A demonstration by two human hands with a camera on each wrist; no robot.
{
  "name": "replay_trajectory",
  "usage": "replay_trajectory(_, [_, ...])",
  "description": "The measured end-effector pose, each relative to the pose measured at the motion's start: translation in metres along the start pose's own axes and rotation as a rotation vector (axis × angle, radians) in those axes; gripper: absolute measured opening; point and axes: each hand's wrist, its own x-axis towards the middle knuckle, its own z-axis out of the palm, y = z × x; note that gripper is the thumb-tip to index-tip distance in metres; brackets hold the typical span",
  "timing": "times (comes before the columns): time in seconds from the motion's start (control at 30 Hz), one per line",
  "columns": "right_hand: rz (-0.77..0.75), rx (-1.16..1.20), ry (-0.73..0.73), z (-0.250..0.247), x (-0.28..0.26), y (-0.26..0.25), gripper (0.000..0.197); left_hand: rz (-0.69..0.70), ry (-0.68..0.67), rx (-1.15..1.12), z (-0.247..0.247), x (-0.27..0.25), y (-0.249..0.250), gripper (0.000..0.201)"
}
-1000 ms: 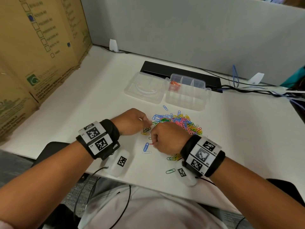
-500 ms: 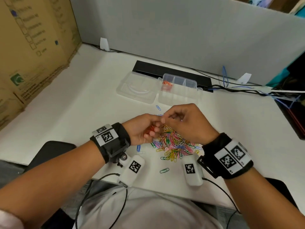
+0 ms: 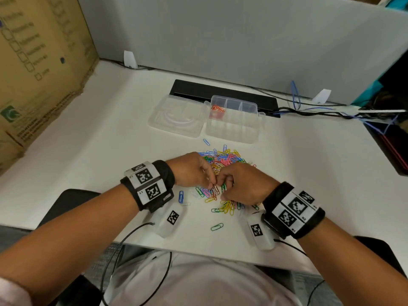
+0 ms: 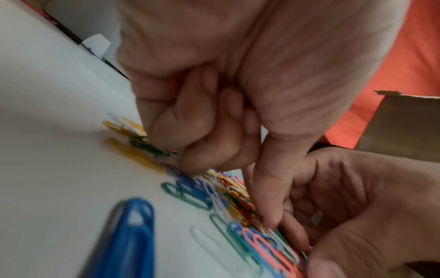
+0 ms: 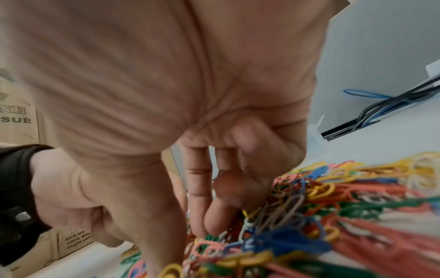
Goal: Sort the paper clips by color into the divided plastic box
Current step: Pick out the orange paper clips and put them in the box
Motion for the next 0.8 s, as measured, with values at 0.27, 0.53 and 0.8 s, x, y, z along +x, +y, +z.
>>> replay_trajectory(0.27, [0.011, -0.007, 0.066, -0.005, 0.000, -0.002, 0.010, 0.049, 0.027, 0.108, 0.004, 0.002, -0.004, 0.004])
replay_trajectory(0.53, [0.058, -0.075, 0.081, 0.004, 0.004, -0.007, 0.014, 0.020, 0.076, 0.129, -0.014, -0.007, -0.008, 0.009])
replay_trajectory(0.8, [0.040, -0.051, 0.056, 0.009, 0.005, -0.007, 0.012, 0.058, 0.047, 0.115, -0.023, -0.011, -0.005, 0.008])
